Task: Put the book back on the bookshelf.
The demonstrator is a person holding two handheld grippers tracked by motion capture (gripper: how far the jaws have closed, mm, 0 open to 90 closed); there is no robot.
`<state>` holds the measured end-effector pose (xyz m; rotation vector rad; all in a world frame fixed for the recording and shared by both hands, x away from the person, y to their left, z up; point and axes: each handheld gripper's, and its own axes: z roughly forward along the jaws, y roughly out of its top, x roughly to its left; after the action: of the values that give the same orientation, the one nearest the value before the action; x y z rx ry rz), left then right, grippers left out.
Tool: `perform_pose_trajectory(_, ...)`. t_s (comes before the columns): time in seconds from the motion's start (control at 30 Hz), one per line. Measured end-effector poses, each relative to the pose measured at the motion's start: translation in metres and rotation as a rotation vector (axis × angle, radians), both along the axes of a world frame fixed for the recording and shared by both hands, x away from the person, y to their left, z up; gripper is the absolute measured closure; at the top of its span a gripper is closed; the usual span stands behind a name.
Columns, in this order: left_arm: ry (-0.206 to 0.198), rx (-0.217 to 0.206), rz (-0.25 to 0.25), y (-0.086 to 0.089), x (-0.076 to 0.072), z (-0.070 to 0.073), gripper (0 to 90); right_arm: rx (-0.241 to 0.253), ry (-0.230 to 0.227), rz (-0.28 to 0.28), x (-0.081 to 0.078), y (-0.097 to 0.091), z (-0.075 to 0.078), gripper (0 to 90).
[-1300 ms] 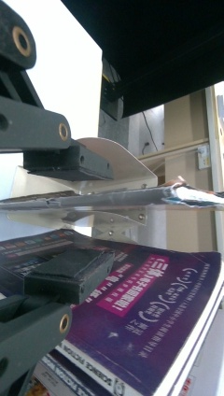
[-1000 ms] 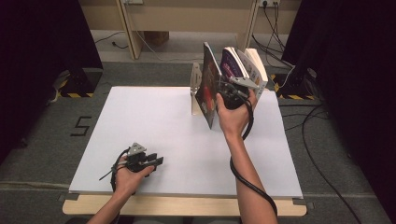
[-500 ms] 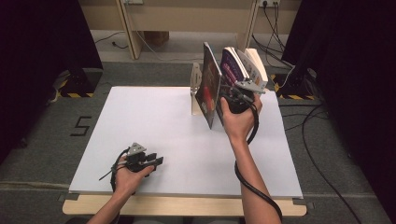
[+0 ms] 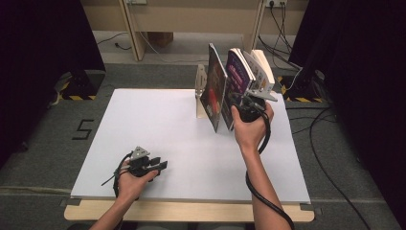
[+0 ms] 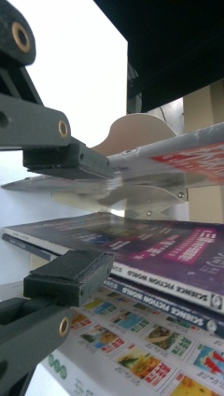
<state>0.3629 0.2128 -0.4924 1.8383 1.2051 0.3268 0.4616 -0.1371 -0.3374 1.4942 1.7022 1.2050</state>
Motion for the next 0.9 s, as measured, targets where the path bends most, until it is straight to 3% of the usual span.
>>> perform_pose_trajectory(0.9, -0.003, -0.001, 0.004, 0.0, 0.0, 0.002, 57.8, -0.004, 0.057, -0.006, -0.016, -0.023, -0.015, 52.1)
